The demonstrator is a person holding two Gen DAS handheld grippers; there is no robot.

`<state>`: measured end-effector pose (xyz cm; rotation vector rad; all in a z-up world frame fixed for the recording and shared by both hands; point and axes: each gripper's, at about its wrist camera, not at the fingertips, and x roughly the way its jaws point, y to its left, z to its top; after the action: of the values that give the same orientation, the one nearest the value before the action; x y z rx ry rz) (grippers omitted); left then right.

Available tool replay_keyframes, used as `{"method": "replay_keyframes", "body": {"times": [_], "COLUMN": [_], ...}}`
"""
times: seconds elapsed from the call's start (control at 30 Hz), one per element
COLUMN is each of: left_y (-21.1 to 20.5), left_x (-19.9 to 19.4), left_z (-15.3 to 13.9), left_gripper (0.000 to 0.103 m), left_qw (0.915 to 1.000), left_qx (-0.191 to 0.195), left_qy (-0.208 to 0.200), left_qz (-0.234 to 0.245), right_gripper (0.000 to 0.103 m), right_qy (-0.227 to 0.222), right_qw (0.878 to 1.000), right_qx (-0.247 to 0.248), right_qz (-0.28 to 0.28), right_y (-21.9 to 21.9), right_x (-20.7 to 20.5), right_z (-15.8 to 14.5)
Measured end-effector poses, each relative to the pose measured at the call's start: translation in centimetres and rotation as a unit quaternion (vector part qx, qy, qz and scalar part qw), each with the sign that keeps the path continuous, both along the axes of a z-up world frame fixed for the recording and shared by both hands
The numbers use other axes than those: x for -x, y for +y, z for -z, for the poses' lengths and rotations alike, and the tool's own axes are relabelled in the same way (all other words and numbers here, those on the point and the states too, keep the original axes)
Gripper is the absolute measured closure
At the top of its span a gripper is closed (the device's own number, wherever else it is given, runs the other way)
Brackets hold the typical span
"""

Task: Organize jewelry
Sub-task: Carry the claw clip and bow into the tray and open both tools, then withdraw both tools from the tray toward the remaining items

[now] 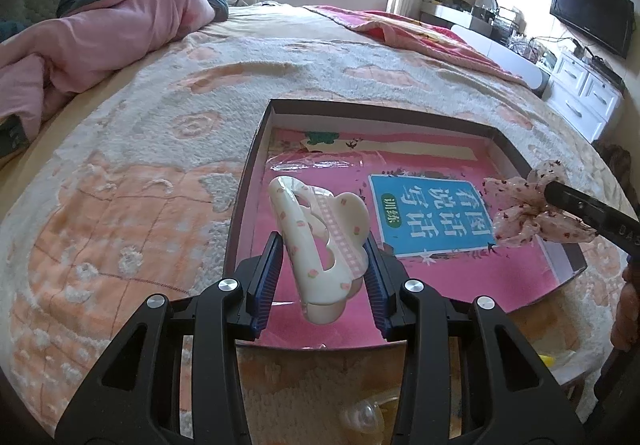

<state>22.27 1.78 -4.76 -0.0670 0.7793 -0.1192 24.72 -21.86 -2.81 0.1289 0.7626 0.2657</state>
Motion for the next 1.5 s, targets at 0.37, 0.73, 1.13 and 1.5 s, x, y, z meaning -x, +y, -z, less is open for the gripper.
{"method": "replay_keyframes", "body": {"times": [0.37,0.73,1.13,1.5], "left_y": [-0.2,-0.5,-0.7,-0.6], "left_x": [-0.6,-0.3,1.1,3.9], "left_z": [0.9,1.0,-0.6,-2.9], "left_gripper": [0.072,0.070,0.041,0.014], "left_qw": [0.9999,0.9998,0.9999,0.9990], "left_qx": [-0.007,-0.015,-0.011,0.000], "left_qy": [0.011,0.012,-0.009,-0.046], "left_qz": [0.006,0.007,0.009,0.004], "right_gripper": [0.097,0.057,0.030,0.020], "right_qy": [0.013,-0.006,-0.057,-0.091], "right_qw": [0.999,0.998,0.996,0.994], "right_qx": [0.045,0.051,0.055,0.053], "right_qz": [0.006,0.021,0.038,0.032], "right_y": [0.3,-0.7,-1.9,-1.7], "right_x": [0.3,2.2,5.7,9.0], "right_z": [2.0,1.6,0.2,-1.6]}}
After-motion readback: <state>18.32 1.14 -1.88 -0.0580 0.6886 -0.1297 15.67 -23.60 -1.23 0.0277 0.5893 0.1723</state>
